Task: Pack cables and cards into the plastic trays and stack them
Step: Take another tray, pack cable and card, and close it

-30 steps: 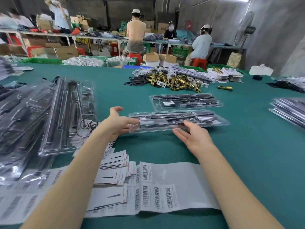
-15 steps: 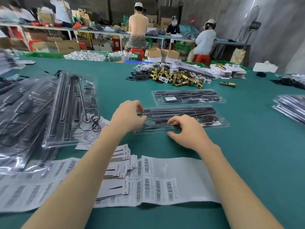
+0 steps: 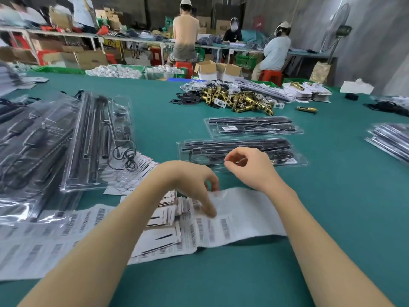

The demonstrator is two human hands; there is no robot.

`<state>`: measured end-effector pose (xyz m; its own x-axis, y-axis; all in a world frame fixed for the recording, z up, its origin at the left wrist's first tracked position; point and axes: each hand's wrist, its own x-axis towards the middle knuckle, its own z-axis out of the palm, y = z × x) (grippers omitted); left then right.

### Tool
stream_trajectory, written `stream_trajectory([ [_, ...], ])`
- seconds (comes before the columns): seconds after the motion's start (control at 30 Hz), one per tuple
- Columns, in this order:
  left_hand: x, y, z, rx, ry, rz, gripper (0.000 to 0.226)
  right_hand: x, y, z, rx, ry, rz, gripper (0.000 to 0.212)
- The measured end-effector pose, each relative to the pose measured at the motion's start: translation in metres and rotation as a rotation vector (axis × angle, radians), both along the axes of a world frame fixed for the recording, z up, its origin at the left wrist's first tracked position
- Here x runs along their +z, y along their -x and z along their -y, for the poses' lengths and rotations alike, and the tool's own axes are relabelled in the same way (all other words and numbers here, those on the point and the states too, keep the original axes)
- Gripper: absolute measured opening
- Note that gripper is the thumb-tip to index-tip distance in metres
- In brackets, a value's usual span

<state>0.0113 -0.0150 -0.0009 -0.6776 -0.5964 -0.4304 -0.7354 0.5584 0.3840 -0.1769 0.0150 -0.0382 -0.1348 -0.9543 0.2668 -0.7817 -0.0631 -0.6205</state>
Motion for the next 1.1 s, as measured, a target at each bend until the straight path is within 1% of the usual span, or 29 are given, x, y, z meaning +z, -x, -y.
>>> stream_trajectory([
  [0.07,-0.007,-0.008,0.008,0.124,-0.147,-0.248,0.029,0.005,-0.005,-0.001,0.039,0.053,0.038,0.006],
  [0.1,-0.01,-0.012,0.012,0.193,-0.199,-0.339,0.027,0.008,-0.007,-0.002,0.061,0.087,0.042,0.006],
  [0.17,-0.014,-0.017,0.02,0.298,-0.283,-0.464,0.023,0.014,-0.011,-0.004,0.066,0.219,-0.038,0.004],
  [0.23,-0.018,-0.02,0.025,0.398,-0.352,-0.582,0.026,0.021,-0.013,-0.007,0.058,0.366,-0.127,0.002],
  [0.3,-0.023,-0.02,0.029,0.444,-0.375,-0.666,0.029,0.028,-0.014,-0.011,0.119,0.442,-0.131,0.003],
  [0.43,-0.029,-0.014,0.031,0.455,-0.309,-0.702,0.021,0.024,-0.022,-0.028,0.245,0.519,-0.29,0.004],
  [0.5,-0.029,-0.012,0.029,0.43,-0.283,-0.71,0.019,0.018,-0.018,-0.032,0.31,0.415,-0.309,0.006],
  [0.6,-0.032,-0.011,0.026,0.429,-0.276,-0.751,0.017,0.006,-0.005,-0.031,0.357,0.145,-0.24,0.015],
  [0.63,-0.033,-0.011,0.027,0.436,-0.271,-0.763,0.015,0.001,-0.002,-0.03,0.351,0.1,-0.203,0.02],
  [0.73,-0.033,-0.01,0.026,0.428,-0.288,-0.798,0.016,-0.01,0.003,-0.028,0.289,0.155,-0.089,0.029],
  [0.87,-0.034,-0.007,0.027,0.449,-0.326,-0.827,0.018,-0.016,0.004,-0.027,0.229,0.168,0.077,0.03],
  [1.0,-0.041,-0.006,0.026,0.462,-0.332,-0.844,0.015,-0.021,0.0,-0.026,0.196,0.137,0.188,0.021],
  [1.1,-0.042,-0.004,0.026,0.48,-0.331,-0.86,0.015,-0.021,0.001,-0.024,0.155,0.168,0.224,0.014],
])
